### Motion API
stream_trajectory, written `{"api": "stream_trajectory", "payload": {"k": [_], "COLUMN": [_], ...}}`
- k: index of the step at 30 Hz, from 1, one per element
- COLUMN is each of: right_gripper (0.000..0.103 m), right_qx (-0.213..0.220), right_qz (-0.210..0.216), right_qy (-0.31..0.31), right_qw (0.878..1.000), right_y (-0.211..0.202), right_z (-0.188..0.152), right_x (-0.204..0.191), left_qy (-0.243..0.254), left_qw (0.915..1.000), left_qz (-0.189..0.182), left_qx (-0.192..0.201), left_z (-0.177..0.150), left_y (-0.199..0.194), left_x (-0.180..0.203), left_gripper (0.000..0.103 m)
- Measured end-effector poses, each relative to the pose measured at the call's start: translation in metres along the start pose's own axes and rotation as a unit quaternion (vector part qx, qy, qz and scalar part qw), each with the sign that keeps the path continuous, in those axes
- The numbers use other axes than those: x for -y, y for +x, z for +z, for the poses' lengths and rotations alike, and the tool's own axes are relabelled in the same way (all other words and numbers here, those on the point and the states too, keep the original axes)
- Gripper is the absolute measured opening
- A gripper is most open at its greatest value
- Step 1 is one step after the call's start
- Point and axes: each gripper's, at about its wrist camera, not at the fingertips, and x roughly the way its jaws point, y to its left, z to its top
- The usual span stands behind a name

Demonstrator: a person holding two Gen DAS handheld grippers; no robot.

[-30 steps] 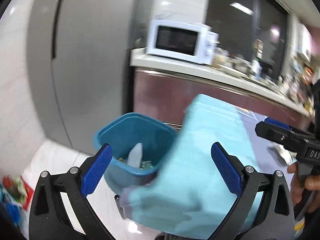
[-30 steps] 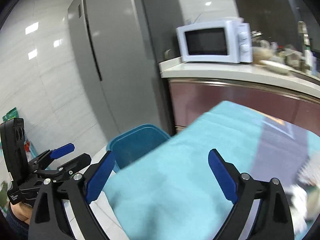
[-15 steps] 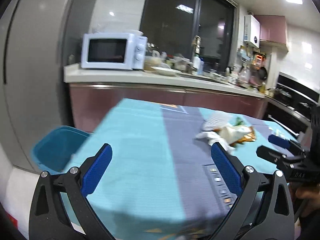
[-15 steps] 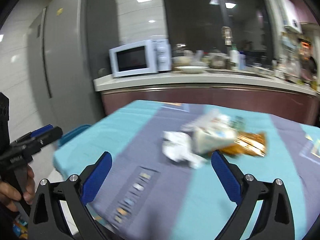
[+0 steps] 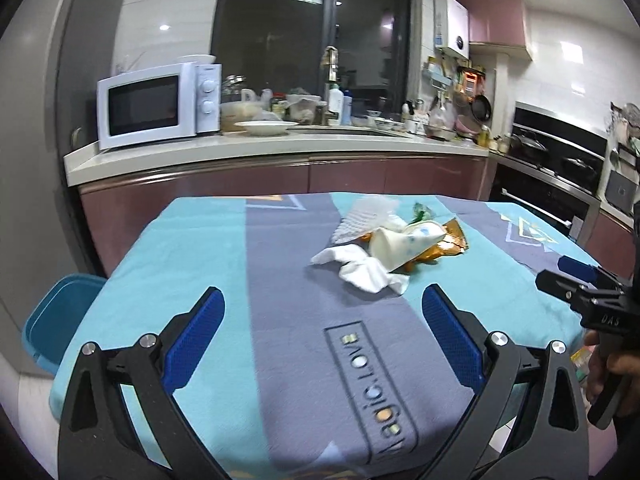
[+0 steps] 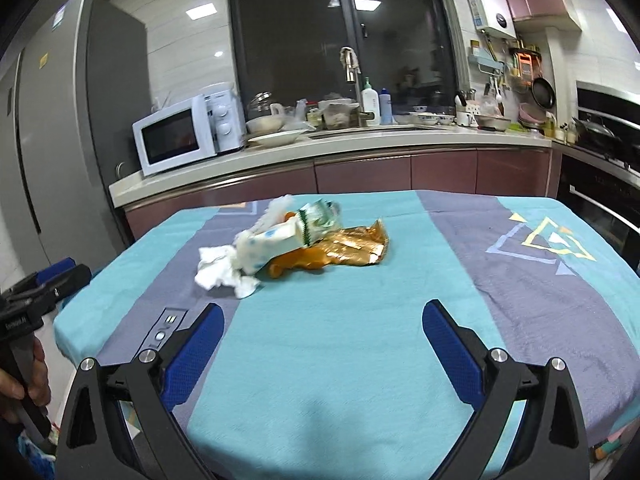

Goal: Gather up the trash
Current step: 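Swing both tools back over the table toward the remaining trash, then grasp the white tissue with the left tool while the right tool grasps a wrapper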

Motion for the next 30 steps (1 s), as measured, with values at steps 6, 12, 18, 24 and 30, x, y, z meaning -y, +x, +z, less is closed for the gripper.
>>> {"api": "stream_trajectory", "payload": {"k": [6,12,18,24,30], "right_gripper": [0.096,0.096,0.096,0.096,0.096], "right_qx": [-0.002,-0.008,-0.006,-0.014,-0.036], "right_qz": [0.003,0.010,0.014,0.012,0.009], "right_qy": [-0.008,-0.006,-0.009,-0.014,-0.007], "right_qw": [1.000,1.000,1.000,1.000,0.999], "right_y": [0.024,0.057,0.075,0.095,0.125], "right_z": [0.025,0.047,0.064,0.074,0.084], "right_x": [0.009,0.011,0.010,0.011,0.016], "left_qy": [0.019,0.022,0.021,-0.005,-0.007], "left_qw": [0.9990,0.9976,0.9930,0.9843,0.9762], "left_qz": [-0.019,-0.029,-0.021,-0.032,-0.046], "left_qx": [-0.035,-0.058,-0.114,-0.173,-0.212], "left_z": [0.018,0.029,0.036,0.037,0.028], "left_y": [0.048,0.096,0.154,0.202,0.232], "left_x": [0.024,0.041,0.040,0.030,0.031], "left_gripper": [0.097,0.097,0.097,0.094,0.064]}}
